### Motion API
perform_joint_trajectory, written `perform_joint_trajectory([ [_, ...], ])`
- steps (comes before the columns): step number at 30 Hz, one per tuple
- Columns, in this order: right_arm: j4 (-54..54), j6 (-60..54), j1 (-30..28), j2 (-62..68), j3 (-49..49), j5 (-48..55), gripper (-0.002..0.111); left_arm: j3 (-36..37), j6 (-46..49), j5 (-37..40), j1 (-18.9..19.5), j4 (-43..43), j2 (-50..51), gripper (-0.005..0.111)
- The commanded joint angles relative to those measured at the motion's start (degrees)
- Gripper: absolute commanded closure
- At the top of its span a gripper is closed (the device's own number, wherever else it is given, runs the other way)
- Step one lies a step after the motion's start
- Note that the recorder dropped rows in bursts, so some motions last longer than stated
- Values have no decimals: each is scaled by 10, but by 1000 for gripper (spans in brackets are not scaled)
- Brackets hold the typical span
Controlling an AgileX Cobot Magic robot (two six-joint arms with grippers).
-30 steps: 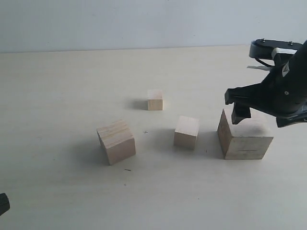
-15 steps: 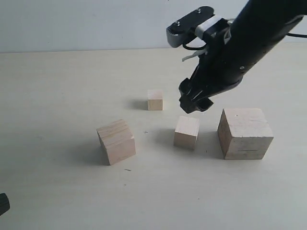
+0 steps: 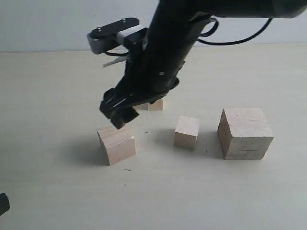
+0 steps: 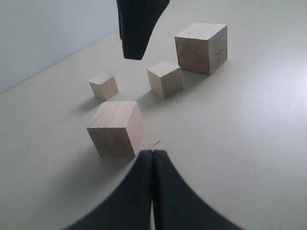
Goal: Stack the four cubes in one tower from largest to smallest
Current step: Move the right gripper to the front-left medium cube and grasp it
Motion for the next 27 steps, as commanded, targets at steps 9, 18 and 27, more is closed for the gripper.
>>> perform_joint_trajectory([
  [9,-9,61,33,110,-81,1,20,0,-2,-4,1,-2,-4,107],
  [18,-56,173,33,141,-91,-20,19,0,-2,-4,1,-2,-4,107],
  [27,-51,200,33,171,-94,-35,19,0,-2,-4,1,-2,-4,107],
])
